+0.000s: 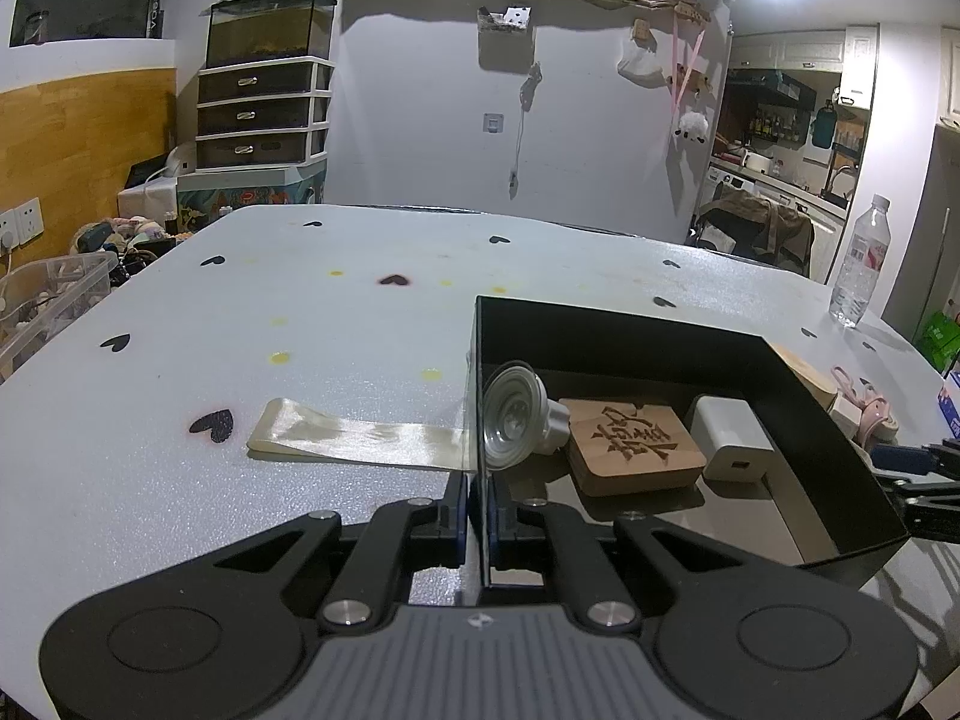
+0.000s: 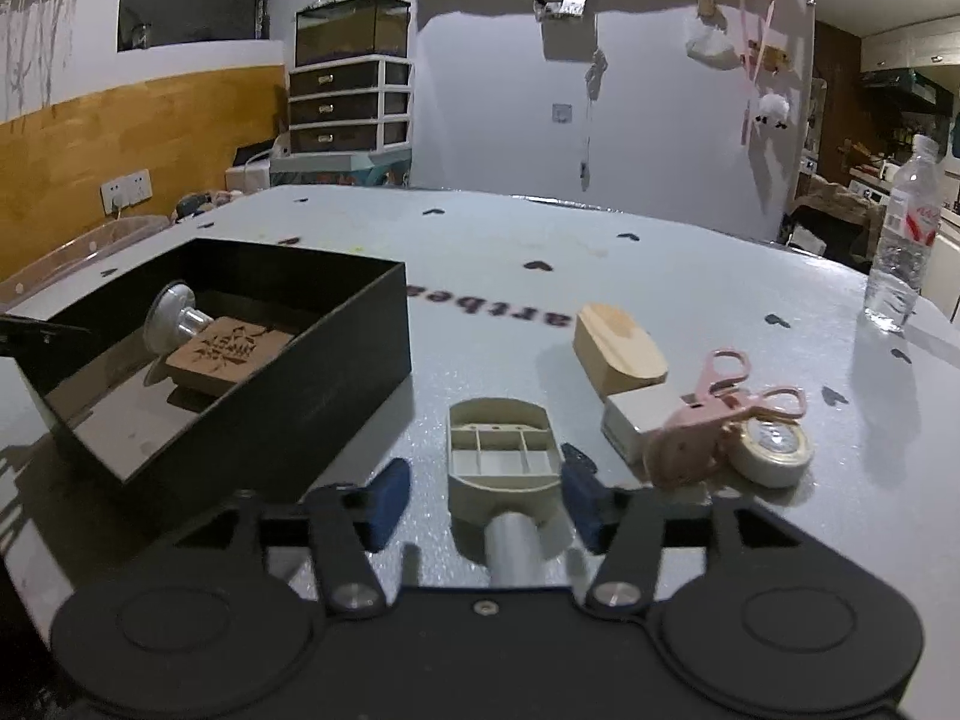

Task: Organize rigid objects
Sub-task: 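Carry the beige holder into the black box and open the right gripper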

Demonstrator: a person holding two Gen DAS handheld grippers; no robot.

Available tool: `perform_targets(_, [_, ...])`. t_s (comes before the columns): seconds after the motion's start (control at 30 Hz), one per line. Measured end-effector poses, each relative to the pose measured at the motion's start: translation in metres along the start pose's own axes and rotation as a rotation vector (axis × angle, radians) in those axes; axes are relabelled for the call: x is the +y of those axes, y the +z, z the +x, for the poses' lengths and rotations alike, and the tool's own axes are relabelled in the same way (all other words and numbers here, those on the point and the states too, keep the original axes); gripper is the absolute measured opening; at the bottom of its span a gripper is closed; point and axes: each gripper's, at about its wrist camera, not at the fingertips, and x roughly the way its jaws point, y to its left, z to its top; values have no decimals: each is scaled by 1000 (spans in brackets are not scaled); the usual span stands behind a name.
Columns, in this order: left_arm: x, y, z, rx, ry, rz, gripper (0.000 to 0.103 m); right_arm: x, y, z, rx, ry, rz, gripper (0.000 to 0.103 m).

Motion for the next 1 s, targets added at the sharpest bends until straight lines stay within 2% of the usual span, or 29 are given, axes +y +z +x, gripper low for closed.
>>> perform_targets(0.2, [0, 0, 0, 0, 0, -1, 6, -7, 1, 16, 26, -11, 37, 65])
perform_targets(0.27, [0, 0, 0, 0, 0, 0, 6, -10, 0, 19, 27, 5, 42, 63])
perform_targets(0.3, [0, 0, 0, 0, 1, 0, 6, -10, 0, 18, 25, 15, 45, 52])
perform_targets(0.33, [0, 0, 0, 0, 0, 0, 6, -11, 1, 18, 23, 23, 51, 49])
perform_targets(0.53, [0, 0, 0, 0, 0, 0, 6, -9, 14, -9, -57, 42, 26, 48])
perform_targets(0.63, [0, 0, 0, -1, 1, -2, 6, -3, 28, -29, -115, 87, -11, 48])
perform_targets(0.77, [-1, 0, 0, -1, 2, -3, 6, 17, 51, -45, -173, 210, -81, 48])
perform_targets(0.83, [-1, 0, 0, -1, 1, -3, 6, 30, 61, -45, -169, 283, -121, 48])
perform_targets(1.0, [-1, 0, 0, -2, -3, -3, 6, 67, 77, -27, -107, 393, -216, 48])
